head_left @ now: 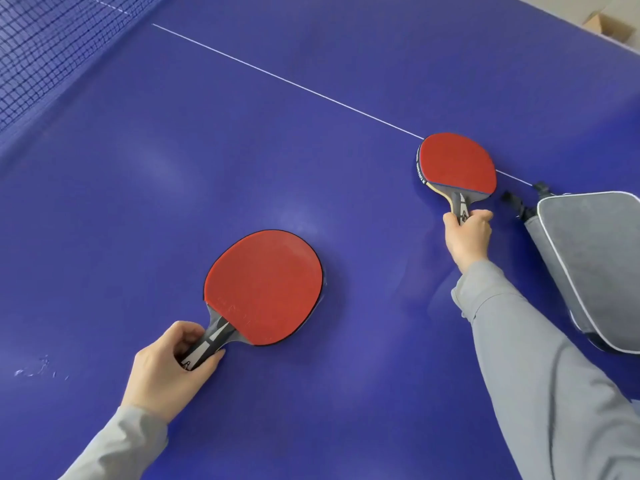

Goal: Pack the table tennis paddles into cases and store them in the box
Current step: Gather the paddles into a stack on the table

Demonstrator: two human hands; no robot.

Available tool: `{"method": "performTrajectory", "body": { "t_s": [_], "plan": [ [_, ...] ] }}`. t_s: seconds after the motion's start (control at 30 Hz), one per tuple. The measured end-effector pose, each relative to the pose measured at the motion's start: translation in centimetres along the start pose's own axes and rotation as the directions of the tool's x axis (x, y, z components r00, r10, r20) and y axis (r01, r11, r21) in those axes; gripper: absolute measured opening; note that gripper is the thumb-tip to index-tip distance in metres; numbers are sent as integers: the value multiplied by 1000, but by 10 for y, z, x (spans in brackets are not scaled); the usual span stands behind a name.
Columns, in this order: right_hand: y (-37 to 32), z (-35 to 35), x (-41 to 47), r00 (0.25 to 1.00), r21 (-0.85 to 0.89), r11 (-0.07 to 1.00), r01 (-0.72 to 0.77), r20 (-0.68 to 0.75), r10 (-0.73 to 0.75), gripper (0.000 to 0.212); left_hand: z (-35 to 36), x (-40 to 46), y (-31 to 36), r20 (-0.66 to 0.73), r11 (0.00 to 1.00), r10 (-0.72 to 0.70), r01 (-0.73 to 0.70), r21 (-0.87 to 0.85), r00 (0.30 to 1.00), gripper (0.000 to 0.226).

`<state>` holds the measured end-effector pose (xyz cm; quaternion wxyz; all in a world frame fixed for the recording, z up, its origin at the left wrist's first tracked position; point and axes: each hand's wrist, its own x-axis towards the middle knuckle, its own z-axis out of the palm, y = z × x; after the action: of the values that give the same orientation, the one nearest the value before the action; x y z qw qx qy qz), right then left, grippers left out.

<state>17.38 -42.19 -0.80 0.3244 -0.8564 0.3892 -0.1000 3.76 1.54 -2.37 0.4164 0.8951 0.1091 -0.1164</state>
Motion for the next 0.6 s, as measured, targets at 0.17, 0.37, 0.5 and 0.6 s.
{"method": "performTrajectory", "body": {
  "t_s": [0.17, 0.37, 0.5, 0.6],
  "plan": [
    [6, -2, -62, 1000, 134, 991, 9, -2, -9, 23, 0, 1, 3, -15, 1000, 6, -6, -20, 1000, 41],
    [7, -4, -161, 999, 260, 965, -39, -4, 42, 21, 0, 3, 5, 9, 999, -1, 1, -46, 1000, 31],
    [1, 0, -235, 995, 319, 943, -98, 9, 100, 21, -3, 0, 6, 82, 998, 27, -22, -61, 996, 32],
    [-12, 10, -293, 984, 363, 915, -174, 24, 178, 22, -12, -1, 4, 185, 995, 56, -40, -91, 981, 32]
  ]
}}
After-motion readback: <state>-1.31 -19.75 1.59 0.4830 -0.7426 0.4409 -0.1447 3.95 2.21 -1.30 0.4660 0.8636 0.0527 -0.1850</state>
